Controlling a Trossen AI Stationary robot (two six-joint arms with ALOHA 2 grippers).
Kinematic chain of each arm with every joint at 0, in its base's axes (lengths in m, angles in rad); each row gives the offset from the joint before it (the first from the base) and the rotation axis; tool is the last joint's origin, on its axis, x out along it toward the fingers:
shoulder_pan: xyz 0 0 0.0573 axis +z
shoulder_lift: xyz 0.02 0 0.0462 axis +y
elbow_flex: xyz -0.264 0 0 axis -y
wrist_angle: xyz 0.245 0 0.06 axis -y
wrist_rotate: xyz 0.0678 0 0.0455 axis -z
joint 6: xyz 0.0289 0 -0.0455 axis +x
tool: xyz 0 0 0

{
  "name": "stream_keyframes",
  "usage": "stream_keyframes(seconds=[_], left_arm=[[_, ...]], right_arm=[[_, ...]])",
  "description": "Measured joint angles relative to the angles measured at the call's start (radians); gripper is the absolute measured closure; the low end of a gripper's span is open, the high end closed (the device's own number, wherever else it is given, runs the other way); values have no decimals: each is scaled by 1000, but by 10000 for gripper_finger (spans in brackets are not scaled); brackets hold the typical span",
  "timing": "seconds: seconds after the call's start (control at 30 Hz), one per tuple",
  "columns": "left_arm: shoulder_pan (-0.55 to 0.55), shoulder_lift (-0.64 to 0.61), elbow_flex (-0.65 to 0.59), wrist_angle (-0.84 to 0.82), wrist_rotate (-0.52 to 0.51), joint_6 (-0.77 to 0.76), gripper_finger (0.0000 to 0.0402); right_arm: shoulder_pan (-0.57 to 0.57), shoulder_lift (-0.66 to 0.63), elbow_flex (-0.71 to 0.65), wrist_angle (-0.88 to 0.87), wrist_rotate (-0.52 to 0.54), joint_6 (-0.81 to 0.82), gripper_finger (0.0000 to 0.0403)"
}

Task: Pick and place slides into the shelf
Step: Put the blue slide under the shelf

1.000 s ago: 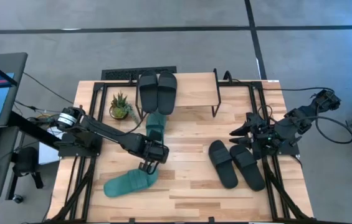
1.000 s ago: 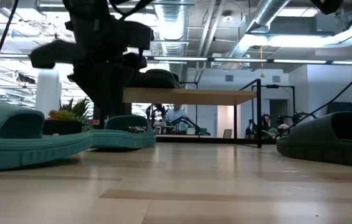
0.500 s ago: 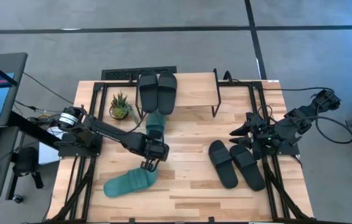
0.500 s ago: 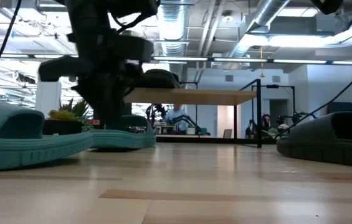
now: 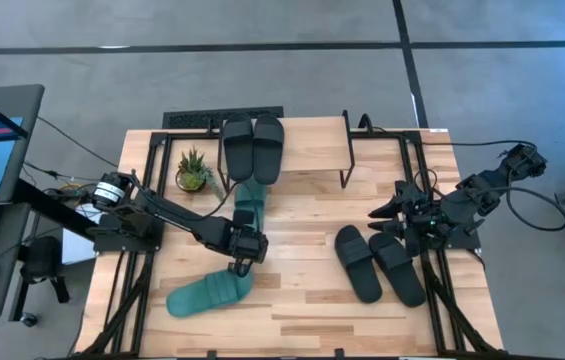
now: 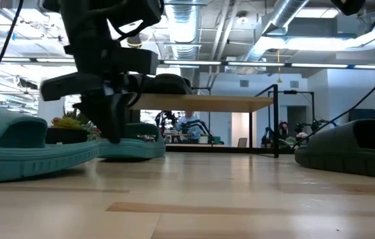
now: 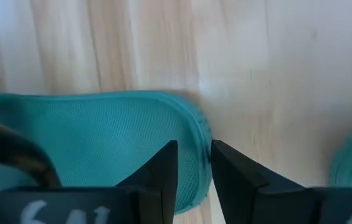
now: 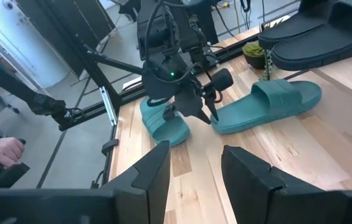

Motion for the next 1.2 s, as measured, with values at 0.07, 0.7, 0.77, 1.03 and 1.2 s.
stream_keyframes(seconds=[0.07,0.7,0.77,1.03,1.2], left_arm=[[8,0,0,23,-17,-15,317],[180,63,-1,87,1,-115,317],[182,86,3,90,-3,-115,317],[167,94,0,83,-78,-110,317],[179,91,0,67,-73,-48,317]], right_arm=[[0,0,0,0,1,6,272],[0,0,0,-10,0,6,272],[0,0,0,-10,-1,12,272],[26,0,0,-16,-1,24,272],[28,0,0,-18,2,24,272]])
